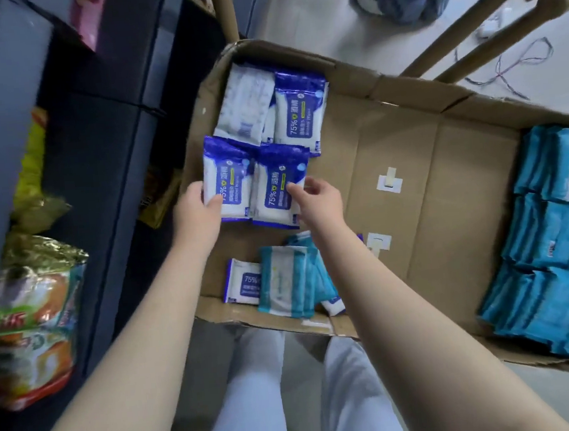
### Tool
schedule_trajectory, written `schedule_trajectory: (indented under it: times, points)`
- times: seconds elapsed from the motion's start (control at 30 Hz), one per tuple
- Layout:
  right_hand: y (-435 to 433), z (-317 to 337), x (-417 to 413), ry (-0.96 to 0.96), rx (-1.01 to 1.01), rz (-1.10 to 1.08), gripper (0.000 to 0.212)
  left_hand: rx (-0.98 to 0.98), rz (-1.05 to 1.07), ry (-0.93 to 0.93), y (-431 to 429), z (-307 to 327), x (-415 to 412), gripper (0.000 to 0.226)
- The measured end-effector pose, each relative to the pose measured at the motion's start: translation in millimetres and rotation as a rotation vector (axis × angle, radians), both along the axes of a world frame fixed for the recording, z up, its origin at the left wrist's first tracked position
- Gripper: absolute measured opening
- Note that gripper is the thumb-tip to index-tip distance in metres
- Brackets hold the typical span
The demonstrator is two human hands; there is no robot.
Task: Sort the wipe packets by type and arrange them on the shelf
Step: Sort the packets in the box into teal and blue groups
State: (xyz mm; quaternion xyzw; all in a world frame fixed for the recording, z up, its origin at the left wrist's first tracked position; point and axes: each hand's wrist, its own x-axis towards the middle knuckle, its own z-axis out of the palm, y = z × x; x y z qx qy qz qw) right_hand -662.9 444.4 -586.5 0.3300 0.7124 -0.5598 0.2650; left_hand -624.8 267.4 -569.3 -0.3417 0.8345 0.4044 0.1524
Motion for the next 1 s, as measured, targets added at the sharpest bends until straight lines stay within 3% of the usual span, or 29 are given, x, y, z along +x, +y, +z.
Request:
schedule_trajectory:
  times: [0.07,0.13,0.23,0.4,0.47,0.53,0.6,0.7,0.8,0.9,1.0]
  points:
    - [-3.4,0.7,-4.8,0.015,-0.024,-0.044,0.03,-0.024,0.064,0.035,-1.4,-4.6,2.2,0.037]
    - [7.3,6.1,1.1,0.051,-0.077,-0.101,0.022,-0.046,0.112,0.078,5.6,-0.8,19.8,0.052]
    - [41.2,9.9,26.8,0.058,0.04,-0.069,0.011,-0.179,0.107,0.18,24.5,0.5,61.9,0.053]
    - [90.3,6.6,79.7,-0.125,0.108,0.147,0.017,0.224,0.002,-0.216,62.1,-22.1,118.0,0.063]
    - [94.7,2.2,100.5,-0.174,0.068,0.218,0.028,0.198,-0.084,-0.328,80.8,-29.2,129.5,0.075]
    - [92.3,-5.5,116.9,-0.175,0.059,0.206,0.037,0.074,-0.089,-0.348,92.3,-35.1,131.3,0.071]
    - [87.3,-13.8,124.9,-0.073,0.198,0.296,0.041,0.005,-0.056,-0.369,96.2,-37.3,124.5,0.058]
    - [76.2,-15.9,127.4,0.041,0.325,0.354,0.033,0.111,0.013,-0.377,96.4,-39.2,117.6,0.042]
    - [67.5,-11.4,129.7,-0.067,0.192,0.327,0.025,0.215,0.084,-0.329,95.4,-35.5,119.2,0.035]
    - [71.3,0.5,123.0,-0.273,-0.037,0.075,0.028,0.349,0.169,-0.336,92.5,-33.7,117.4,0.039]
    - [83.2,1.8,120.9,-0.337,-0.141,0.098,0.027,0.5,0.279,-0.37,91.5,-31.6,112.4,0.043]
